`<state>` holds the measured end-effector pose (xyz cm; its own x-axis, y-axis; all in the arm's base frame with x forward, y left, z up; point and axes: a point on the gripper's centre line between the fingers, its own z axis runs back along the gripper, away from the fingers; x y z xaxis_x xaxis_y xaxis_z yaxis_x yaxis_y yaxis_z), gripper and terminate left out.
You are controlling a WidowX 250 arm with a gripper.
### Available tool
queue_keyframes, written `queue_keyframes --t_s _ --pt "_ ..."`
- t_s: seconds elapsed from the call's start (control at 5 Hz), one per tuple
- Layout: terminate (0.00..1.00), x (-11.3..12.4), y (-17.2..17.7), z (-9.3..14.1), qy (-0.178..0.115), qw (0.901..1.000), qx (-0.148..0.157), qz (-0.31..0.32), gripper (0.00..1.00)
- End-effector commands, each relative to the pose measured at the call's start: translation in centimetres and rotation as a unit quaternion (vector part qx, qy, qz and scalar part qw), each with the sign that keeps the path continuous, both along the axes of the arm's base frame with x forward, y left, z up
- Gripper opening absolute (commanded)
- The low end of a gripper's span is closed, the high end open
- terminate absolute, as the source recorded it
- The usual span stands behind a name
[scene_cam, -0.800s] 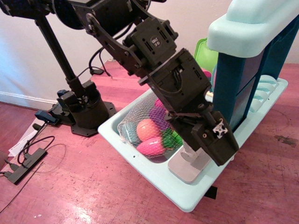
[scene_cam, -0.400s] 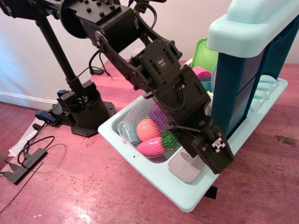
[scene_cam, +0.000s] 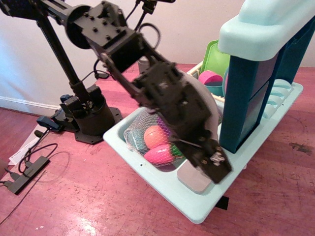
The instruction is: Turn lever vertical to front
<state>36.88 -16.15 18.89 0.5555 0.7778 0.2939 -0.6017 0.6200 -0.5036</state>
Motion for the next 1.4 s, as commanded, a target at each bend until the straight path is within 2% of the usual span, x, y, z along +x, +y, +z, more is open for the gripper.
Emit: queue_keyframes --t_s 0.0,0.2,0.6,0.8,1.0,1.2 --pt "0.0 -1.9 1.0 1.8 -0.034 0.9992 -0.019 0.006 1.0" --pt "0.0 -3.7 1.7 0.5 -0.033 0.999 -0.027 0.016 1.0" --pt "0.0 -4.7 2.7 -2.2 -0.022 0.9991 -0.033 0.016 1.0" --pt "0.0 -5.9 3.0 -3.4 -0.007 0.999 -0.042 0.012 1.0" --pt "0.0 -9.1 3.4 -2.5 -0.007 0.9991 -0.031 0.026 1.0" --pt "0.0 -12.1 3.5 0.2 0.005 0.9993 -0.008 0.036 1.0"
